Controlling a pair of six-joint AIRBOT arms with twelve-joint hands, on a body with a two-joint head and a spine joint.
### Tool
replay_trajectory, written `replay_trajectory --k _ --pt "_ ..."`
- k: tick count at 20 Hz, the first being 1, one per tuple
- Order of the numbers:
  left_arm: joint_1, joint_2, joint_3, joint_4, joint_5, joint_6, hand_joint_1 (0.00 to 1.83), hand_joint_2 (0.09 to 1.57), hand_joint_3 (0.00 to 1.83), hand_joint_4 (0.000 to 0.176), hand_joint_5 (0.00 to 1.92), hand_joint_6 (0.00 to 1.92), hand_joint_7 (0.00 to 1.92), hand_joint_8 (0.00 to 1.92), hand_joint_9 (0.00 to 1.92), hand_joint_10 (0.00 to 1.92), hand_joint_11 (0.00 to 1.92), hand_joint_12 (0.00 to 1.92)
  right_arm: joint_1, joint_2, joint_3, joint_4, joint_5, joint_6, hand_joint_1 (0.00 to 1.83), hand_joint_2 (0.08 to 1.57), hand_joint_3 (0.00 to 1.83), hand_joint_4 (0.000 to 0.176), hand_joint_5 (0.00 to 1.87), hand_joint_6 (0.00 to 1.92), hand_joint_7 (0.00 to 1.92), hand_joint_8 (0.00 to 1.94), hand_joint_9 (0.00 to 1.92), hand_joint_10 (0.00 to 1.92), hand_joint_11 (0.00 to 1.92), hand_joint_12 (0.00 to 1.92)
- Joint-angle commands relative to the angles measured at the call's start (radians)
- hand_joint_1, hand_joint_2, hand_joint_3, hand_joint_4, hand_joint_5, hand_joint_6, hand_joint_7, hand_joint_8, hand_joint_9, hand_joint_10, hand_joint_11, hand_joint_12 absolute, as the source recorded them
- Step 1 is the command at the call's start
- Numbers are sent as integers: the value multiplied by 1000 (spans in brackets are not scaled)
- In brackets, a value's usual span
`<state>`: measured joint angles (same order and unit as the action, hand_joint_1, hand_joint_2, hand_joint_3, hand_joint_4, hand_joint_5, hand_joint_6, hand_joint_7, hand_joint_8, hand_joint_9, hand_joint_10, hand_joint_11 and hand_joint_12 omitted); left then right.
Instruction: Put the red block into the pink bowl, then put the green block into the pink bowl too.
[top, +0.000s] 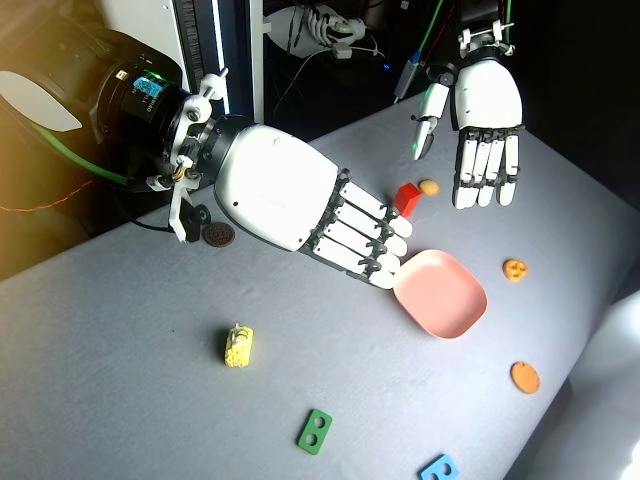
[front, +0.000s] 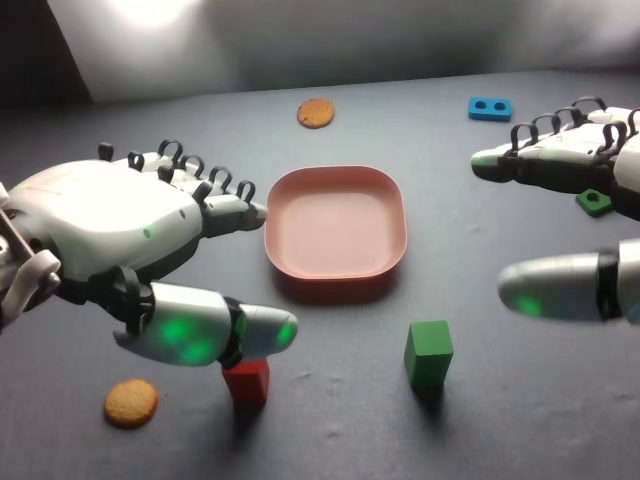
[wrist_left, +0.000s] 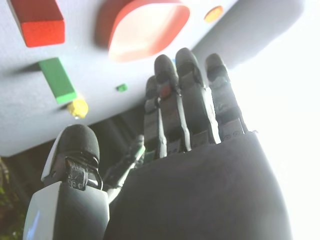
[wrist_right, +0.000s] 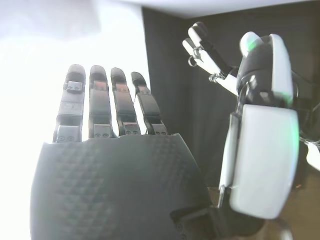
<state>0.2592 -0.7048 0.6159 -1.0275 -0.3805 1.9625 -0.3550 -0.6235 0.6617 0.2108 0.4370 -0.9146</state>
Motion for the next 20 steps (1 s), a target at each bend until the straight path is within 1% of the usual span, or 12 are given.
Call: replay_trajectory --k 1,4,5,8,9,10,11,15,17,18,19,20 --pt "-14 10 3 27 -61 2 0 1019 16 0 189 0 202 8 163 9 0 339 3 11 -3 7 116 6 0 1010 16 0 188 1 171 2 151 5 0 521" --pt "-14 10 3 25 -61 2 0 1028 16 0 172 0 201 6 162 6 0 342 -8 12 -1 7 116 6 0 1009 10 0 200 6 191 10 166 9 0 514" --pt "-14 10 2 28 -56 13 0 1030 14 0 173 2 205 6 170 9 0 343 -10 12 4 10 116 6 0 1028 7 0 173 4 157 5 133 5 0 440" --pt "-14 10 -3 13 -56 59 0 1054 5 0 205 3 228 3 194 4 0 396 -10 11 17 45 116 6 0 1066 7 0 153 0 134 1 116 0 0 399" --pt "-14 10 -4 -25 -57 94 0 1053 3 0 203 1 226 1 193 2 0 392 -10 11 18 45 116 6 0 1070 5 0 152 1 137 2 120 2 0 432" --pt "-14 10 -5 -58 -60 121 0 1048 0 0 237 0 266 0 234 1 0 472 -10 11 18 45 116 6 0 1068 2 0 164 4 155 6 140 7 0 500" --pt "-14 10 -5 -84 -66 139 0 1050 1 0 223 0 256 1 227 0 0 463 -11 11 18 45 116 6 0 1073 2 0 147 2 140 4 124 3 0 477" --pt "-10 -1 -3 -99 -92 159 3 1045 0 0 213 0 233 0 212 1 0 465 -12 11 18 45 128 -2 29 1075 0 0 151 1 145 1 130 2 0 507" --pt "8 -14 -4 -102 -117 160 0 1046 0 0 206 0 224 0 191 1 0 426 -12 11 18 45 135 -3 21 1056 0 0 212 8 202 7 189 11 0 624" --pt "15 -23 -5 -104 -126 159 3 1048 0 0 261 1 279 1 242 2 0 534 -12 11 18 45 140 -3 31 1063 0 0 207 4 191 1 180 5 0 603" --pt "22 -36 -5 -104 -135 159 0 1037 0 0 262 0 282 1 243 1 0 534 -11 11 18 45 145 -3 37 1086 6 0 153 0 145 1 147 1 0 536" --pt "33 -51 -5 -104 -144 156 0 1016 0 0 223 1 240 4 204 1 0 443 -11 11 18 45 152 -5 65 1090 4 0 127 0 132 0 127 0 0 496"
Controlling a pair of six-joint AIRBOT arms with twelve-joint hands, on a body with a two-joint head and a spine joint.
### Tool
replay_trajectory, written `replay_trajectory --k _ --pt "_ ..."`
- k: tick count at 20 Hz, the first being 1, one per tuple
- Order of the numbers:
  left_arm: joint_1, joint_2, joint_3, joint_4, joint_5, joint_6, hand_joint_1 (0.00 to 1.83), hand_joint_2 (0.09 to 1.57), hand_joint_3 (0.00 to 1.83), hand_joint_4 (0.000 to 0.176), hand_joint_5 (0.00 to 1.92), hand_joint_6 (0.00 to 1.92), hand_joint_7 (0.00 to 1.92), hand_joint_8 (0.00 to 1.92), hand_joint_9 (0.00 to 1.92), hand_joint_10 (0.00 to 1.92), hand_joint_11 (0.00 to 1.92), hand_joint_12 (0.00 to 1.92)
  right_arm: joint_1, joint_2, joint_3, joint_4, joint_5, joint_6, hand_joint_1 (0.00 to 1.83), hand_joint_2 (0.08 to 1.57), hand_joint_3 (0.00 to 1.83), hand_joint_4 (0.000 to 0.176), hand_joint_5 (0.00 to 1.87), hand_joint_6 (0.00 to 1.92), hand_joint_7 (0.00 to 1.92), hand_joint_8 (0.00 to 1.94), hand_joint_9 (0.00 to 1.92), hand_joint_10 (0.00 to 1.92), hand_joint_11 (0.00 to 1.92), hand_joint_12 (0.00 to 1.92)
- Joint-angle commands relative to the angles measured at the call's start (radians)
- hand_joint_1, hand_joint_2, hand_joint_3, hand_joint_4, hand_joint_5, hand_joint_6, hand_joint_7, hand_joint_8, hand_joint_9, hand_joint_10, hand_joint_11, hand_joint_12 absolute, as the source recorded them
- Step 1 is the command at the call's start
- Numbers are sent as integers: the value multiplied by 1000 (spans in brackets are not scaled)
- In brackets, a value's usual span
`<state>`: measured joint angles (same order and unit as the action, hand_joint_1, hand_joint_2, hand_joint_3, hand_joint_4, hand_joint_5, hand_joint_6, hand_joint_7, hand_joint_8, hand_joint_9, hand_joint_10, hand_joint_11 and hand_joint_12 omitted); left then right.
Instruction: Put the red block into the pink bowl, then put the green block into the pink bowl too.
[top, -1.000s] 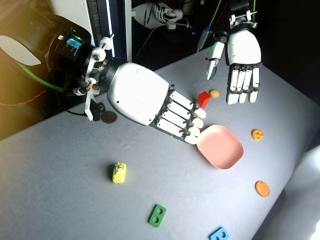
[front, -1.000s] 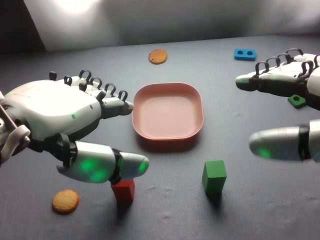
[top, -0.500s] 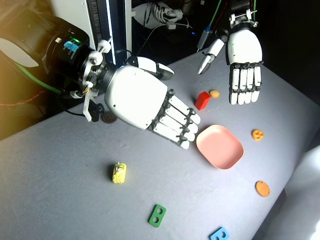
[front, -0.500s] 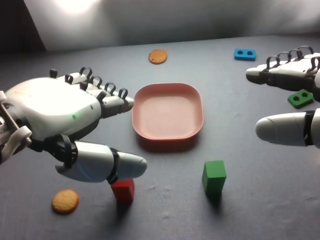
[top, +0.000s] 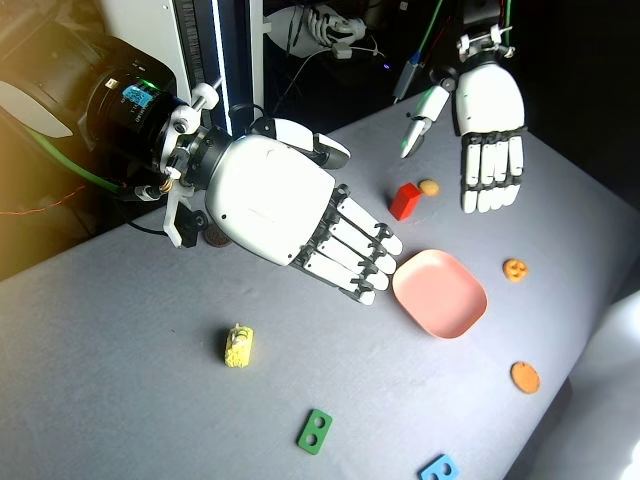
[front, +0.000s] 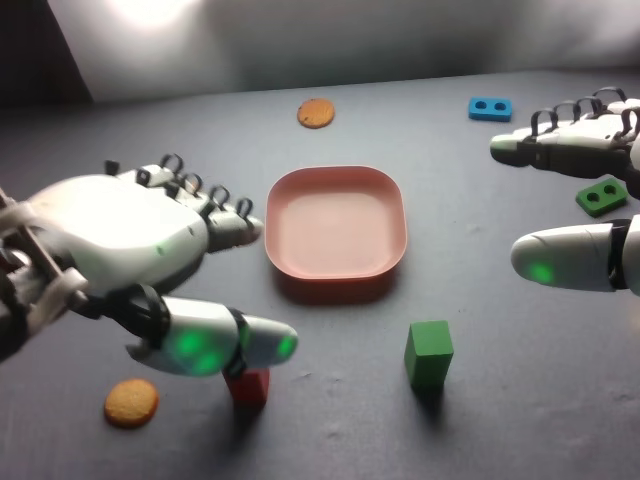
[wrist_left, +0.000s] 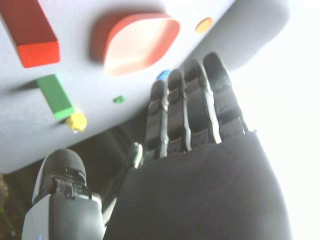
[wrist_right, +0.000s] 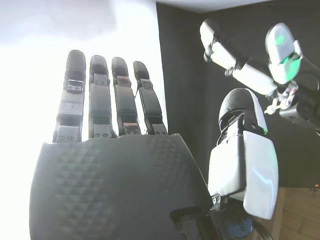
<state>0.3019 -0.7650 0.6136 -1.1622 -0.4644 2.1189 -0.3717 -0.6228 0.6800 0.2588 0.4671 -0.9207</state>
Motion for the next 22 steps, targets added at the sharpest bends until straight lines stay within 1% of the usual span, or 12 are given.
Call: replay_trajectory --k 1,2,6,7,8,11,12,13,15,17,19,22 --pt "4 -4 -4 53 -77 -26 0 1002 0 0 206 2 232 3 206 3 0 481 6 11 -1 -3 126 -2 80 1089 2 0 114 0 120 0 109 0 0 458" --pt "16 -12 -8 71 -95 -48 8 992 0 0 193 0 223 0 201 1 0 486 6 11 -1 -3 128 -6 64 1093 2 0 115 1 122 1 102 0 0 410" --pt "71 -46 -23 107 -171 -111 64 963 0 0 189 5 219 6 199 5 0 490 8 10 -1 -3 132 -10 82 1092 0 0 146 4 131 0 112 0 0 427" --pt "84 -54 -23 125 -193 -127 80 967 0 0 183 1 213 2 189 2 0 434 8 10 -1 -3 132 -10 110 1087 0 0 177 9 157 6 138 7 0 493" --pt "97 -62 -23 144 -217 -139 154 955 0 0 218 7 235 5 208 5 0 497 9 10 -1 -3 132 -10 80 1086 0 0 193 12 176 11 153 10 0 507" --pt "127 -80 -16 202 -256 -162 195 986 5 0 179 9 180 6 133 5 0 224 8 10 -1 -3 130 -10 59 1088 0 0 201 4 197 6 179 9 0 509" --pt "137 -86 -11 220 -256 -170 300 973 0 0 199 9 193 6 144 6 0 238 8 10 -1 -3 130 -10 58 1085 0 0 188 3 187 3 156 6 0 443" --pt "144 -90 -9 230 -256 -175 390 985 2 0 145 2 135 3 95 1 0 111 8 10 -1 -3 130 -10 73 1083 0 0 215 7 206 6 171 8 0 446" --pt "164 -96 -7 231 -256 -180 533 969 0 0 204 7 166 4 118 5 0 159 7 10 -1 -3 130 -10 60 1076 0 0 235 3 216 3 180 3 0 456" --pt "178 -99 -7 238 -262 -189 589 954 0 0 179 0 109 1 61 0 0 61 7 9 -2 -3 130 -10 75 1069 0 0 199 0 182 0 151 3 0 362" --pt "187 -101 -6 239 -264 -189 595 933 0 0 110 0 6 0 1 0 0 1 6 9 -3 -3 130 -10 112 1050 0 0 202 2 192 4 154 3 0 346" --pt "190 -113 2 240 -265 -191 603 944 0 0 197 32 34 11 0 0 0 0 4 9 -3 -3 130 -10 94 1040 0 0 187 2 182 0 145 1 0 349"
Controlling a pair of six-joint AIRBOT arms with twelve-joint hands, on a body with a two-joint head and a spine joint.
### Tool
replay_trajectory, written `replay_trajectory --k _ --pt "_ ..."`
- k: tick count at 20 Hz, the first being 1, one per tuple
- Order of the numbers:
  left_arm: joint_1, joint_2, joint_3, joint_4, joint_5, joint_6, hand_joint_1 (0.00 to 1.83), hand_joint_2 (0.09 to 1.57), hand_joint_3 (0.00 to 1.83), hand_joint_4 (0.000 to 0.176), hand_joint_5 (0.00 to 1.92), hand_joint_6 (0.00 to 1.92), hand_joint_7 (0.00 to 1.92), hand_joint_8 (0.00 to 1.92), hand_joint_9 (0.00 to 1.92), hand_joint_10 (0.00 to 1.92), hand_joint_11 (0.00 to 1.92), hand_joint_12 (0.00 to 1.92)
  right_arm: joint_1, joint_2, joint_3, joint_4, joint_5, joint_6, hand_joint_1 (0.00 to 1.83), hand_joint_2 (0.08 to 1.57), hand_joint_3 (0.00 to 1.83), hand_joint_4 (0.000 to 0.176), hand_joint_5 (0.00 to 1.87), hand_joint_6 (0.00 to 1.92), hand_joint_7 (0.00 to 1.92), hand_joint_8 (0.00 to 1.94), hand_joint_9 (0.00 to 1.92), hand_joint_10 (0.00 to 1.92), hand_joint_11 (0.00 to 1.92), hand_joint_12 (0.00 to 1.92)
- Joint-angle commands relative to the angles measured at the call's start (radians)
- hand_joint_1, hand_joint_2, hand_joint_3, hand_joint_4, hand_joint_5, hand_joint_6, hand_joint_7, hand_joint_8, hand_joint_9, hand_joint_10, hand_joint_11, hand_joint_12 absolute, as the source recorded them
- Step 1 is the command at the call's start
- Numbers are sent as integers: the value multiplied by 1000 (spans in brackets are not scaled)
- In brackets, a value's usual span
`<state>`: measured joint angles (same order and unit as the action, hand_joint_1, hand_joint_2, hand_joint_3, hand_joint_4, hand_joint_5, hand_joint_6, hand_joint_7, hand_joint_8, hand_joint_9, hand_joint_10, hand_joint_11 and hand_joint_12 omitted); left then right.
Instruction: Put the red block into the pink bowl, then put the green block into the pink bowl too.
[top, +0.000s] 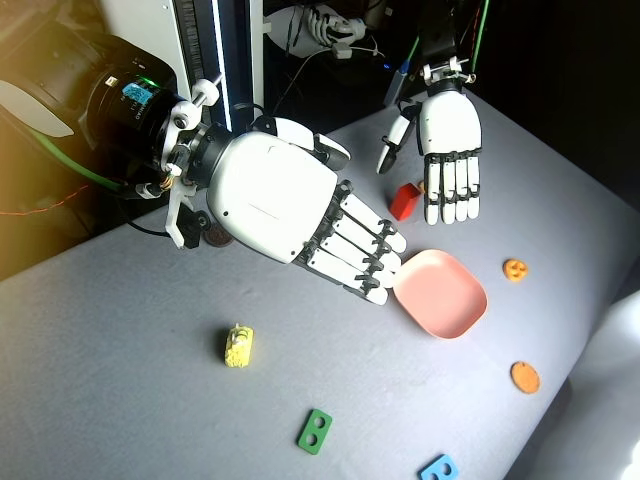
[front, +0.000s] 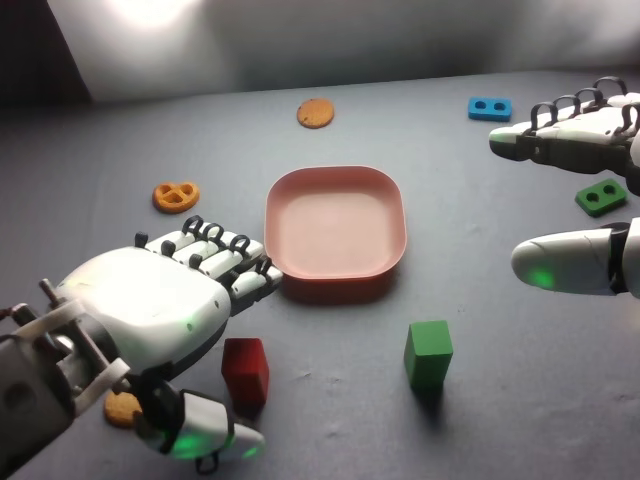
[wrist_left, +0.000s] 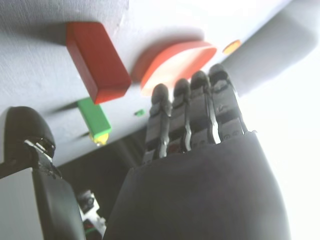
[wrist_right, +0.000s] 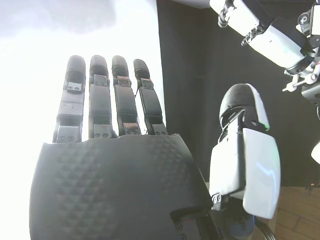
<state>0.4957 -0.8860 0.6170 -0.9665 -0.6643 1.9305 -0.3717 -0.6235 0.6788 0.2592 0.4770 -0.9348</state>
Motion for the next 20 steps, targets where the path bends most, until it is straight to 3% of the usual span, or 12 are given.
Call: replay_trajectory --k 1,6,9,11,14,18,20 --pt "-4 2 3 42 -67 -5 669 936 0 0 233 35 36 9 0 0 0 0 4 10 -2 -4 120 4 93 1031 0 0 146 0 130 0 96 0 0 227" --pt "-4 -36 21 13 -96 -20 694 952 3 0 341 15 83 9 0 0 0 0 3 10 -4 -4 120 4 121 1013 0 0 198 7 182 7 142 8 0 383" --pt "-8 -49 32 4 -113 -24 788 963 5 0 393 24 107 11 0 0 0 0 -1 10 -8 -4 120 4 108 1018 0 0 179 0 167 1 123 1 0 322" --pt "-11 -57 42 1 -113 -24 853 953 0 0 448 16 137 8 2 1 0 0 -2 10 -10 -4 120 4 162 1013 0 0 222 4 210 4 174 8 0 463" --pt "-16 -64 53 -5 -113 -24 938 943 4 0 587 24 175 7 18 7 0 0 -2 10 -10 -4 120 4 131 1010 0 0 199 5 188 6 151 7 0 430" --pt "-27 -71 67 -13 -113 -24 944 965 10 0 622 27 161 5 18 4 0 0 -5 10 -10 -4 120 4 134 1012 0 0 196 3 183 4 141 4 0 416" --pt "-36 -75 70 -17 -113 -24 870 975 12 0 529 0 139 0 25 5 1 0 -6 10 -10 -4 120 4 129 1007 0 0 191 3 180 4 134 4 0 398"
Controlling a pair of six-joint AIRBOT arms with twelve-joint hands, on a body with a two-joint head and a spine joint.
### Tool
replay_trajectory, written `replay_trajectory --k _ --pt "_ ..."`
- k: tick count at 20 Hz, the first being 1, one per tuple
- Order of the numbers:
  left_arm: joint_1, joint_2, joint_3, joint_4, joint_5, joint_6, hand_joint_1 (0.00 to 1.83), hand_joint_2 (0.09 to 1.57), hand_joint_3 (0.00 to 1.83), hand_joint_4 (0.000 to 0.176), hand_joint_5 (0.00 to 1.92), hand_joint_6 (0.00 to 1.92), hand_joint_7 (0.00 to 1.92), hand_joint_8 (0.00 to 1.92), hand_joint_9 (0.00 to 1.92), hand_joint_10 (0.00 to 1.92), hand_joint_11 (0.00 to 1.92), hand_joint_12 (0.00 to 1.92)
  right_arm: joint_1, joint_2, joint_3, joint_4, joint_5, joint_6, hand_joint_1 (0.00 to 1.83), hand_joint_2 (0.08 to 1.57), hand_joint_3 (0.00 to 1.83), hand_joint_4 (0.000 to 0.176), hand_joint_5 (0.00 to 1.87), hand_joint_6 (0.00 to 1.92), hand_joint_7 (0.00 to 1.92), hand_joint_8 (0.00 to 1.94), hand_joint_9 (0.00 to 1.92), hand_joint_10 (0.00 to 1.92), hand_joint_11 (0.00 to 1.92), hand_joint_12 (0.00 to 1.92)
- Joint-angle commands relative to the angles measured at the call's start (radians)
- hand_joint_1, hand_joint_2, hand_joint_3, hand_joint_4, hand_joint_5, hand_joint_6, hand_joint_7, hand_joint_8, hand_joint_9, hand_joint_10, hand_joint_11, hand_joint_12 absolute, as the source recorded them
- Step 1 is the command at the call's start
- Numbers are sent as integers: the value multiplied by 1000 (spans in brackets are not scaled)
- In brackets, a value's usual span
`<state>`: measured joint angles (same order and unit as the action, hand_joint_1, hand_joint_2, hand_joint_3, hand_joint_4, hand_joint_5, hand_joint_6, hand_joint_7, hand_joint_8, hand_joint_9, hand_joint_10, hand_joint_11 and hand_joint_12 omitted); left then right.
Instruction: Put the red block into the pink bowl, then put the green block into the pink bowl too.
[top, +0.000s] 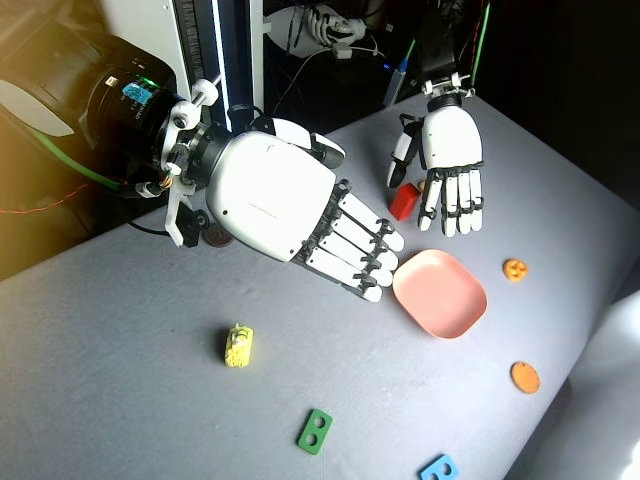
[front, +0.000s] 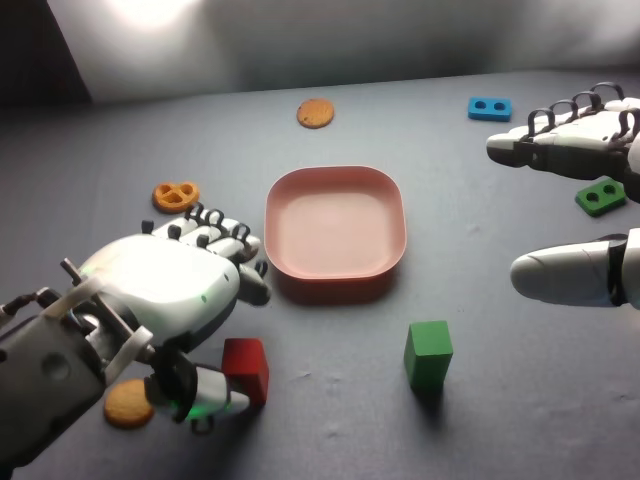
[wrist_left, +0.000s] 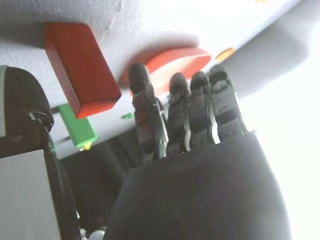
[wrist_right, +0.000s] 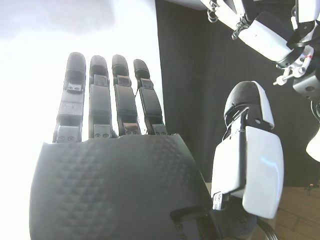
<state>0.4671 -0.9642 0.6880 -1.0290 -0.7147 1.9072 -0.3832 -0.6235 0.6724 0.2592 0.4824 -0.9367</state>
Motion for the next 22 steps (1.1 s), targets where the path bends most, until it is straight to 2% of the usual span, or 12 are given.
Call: replay_trajectory --k 1,3,6,8,9,10,14,16,18,19,20,22 --pt "-14 -1 1 44 -63 -1 901 974 10 0 572 19 132 0 16 1 0 0 6 10 -4 -4 115 6 119 1006 0 0 188 1 183 4 140 6 0 405" --pt "-20 -6 2 31 -65 0 899 966 2 0 749 37 160 1 33 2 0 0 5 10 -5 -4 115 6 75 1015 2 0 168 0 172 1 134 1 0 402" --pt "-19 -8 -2 16 -72 0 938 953 0 0 850 52 115 0 7 0 0 0 3 10 -5 -4 115 6 105 1010 0 0 205 4 207 4 176 8 0 541" --pt "-16 -8 -3 15 -72 0 891 963 2 0 762 8 103 0 1 0 0 0 1 10 -5 -4 115 6 114 1014 1 0 181 1 179 3 142 3 0 440" --pt "-16 -8 -3 15 -72 0 966 918 0 0 894 30 164 3 42 4 19 15 0 10 -5 -4 115 6 110 1012 0 0 170 1 171 1 133 1 0 407" --pt "-16 -8 -3 15 -72 0 965 915 0 0 923 33 167 0 39 1 12 14 0 10 -5 -4 115 6 99 1012 0 0 161 0 160 0 122 0 0 400" --pt "-19 -8 -3 14 -75 0 985 900 0 0 913 19 170 6 57 7 23 26 -1 10 -6 -4 115 6 109 1008 1 0 186 6 189 5 152 6 0 494" --pt "-22 -8 -3 14 -77 0 952 905 0 0 981 30 180 5 46 1 2 4 -1 10 -6 -4 115 6 118 1008 1 0 176 0 178 0 147 1 0 468" --pt "-25 -8 -3 12 -77 1 967 913 1 0 923 1 155 0 35 5 9 4 -1 10 -7 -4 115 6 93 1007 0 0 183 6 191 7 163 8 0 505" --pt "-27 -8 -3 10 -77 3 935 926 6 0 912 0 149 0 37 5 12 6 -1 10 -7 -4 115 6 78 1013 1 0 167 4 170 6 137 4 0 447" --pt "-28 -8 -3 10 -77 4 1002 893 0 0 941 12 171 9 55 11 30 15 -2 10 -7 -4 115 6 98 1007 0 0 186 7 184 8 152 7 0 493" --pt "-29 -8 -3 9 -77 4 1006 921 5 0 1006 35 161 2 14 0 0 0 -2 10 -7 -4 115 6 129 1006 0 0 210 8 211 9 175 9 0 540"
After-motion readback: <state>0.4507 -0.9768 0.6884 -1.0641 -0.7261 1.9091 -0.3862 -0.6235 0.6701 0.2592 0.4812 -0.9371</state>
